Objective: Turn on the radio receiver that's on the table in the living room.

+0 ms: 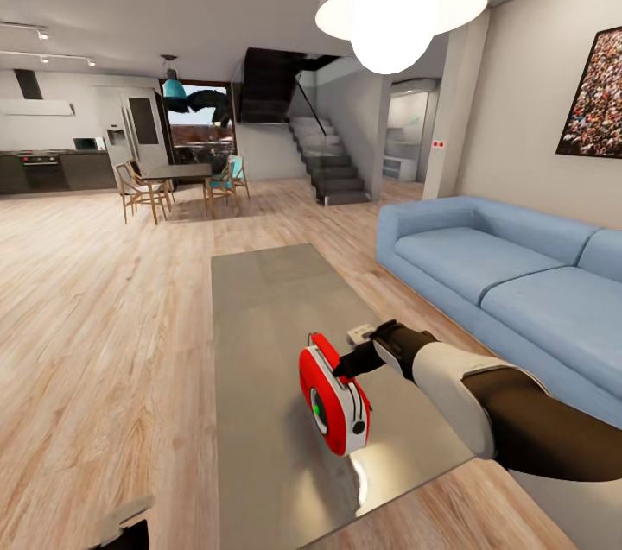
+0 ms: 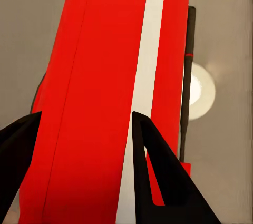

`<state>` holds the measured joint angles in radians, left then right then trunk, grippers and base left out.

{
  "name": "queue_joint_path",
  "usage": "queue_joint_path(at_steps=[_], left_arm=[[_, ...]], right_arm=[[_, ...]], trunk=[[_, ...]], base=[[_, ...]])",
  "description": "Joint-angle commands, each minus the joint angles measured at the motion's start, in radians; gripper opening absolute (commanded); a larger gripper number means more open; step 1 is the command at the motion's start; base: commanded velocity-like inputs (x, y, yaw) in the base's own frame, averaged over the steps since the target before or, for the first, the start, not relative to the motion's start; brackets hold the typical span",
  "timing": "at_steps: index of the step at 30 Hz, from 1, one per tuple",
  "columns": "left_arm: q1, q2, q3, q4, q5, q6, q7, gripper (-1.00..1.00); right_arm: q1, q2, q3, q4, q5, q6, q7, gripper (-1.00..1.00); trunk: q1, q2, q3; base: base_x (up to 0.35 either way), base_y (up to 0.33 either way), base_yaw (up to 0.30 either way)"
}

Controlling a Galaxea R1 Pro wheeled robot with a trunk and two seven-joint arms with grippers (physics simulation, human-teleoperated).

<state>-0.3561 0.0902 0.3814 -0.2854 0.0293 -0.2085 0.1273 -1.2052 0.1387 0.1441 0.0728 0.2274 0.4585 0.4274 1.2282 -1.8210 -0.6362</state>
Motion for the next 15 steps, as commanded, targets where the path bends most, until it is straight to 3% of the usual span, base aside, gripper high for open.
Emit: queue_joint_path(at_steps=[1, 11, 15], left_arm=[[0.000, -0.006, 0.000, 0.000, 0.000, 0.000, 0.000, -1.00], [0.000, -0.009, 0.001, 0.000, 0.003, 0.000, 0.000, -1.00], [0.000, -0.009, 0.002, 0.000, 0.004, 0.000, -0.001, -1.00]], right_arm=[[0.000, -0.002, -0.005, -0.001, -0.005, -0.006, 0.001, -1.00], [0.002, -0.005, 0.017, 0.000, -0.005, -0.068, 0.002, -1.00], [0.002, -0.005, 0.022, 0.000, -0.005, -0.089, 0.002, -1.00]], trunk=[[0.000, 0.000, 0.000], [0.000, 0.000, 0.000], [0.015, -0.028, -0.012]], base=[[0.000, 0.000, 0.000], [0.000, 0.000, 0.000], [0.000, 0.000, 0.000]])
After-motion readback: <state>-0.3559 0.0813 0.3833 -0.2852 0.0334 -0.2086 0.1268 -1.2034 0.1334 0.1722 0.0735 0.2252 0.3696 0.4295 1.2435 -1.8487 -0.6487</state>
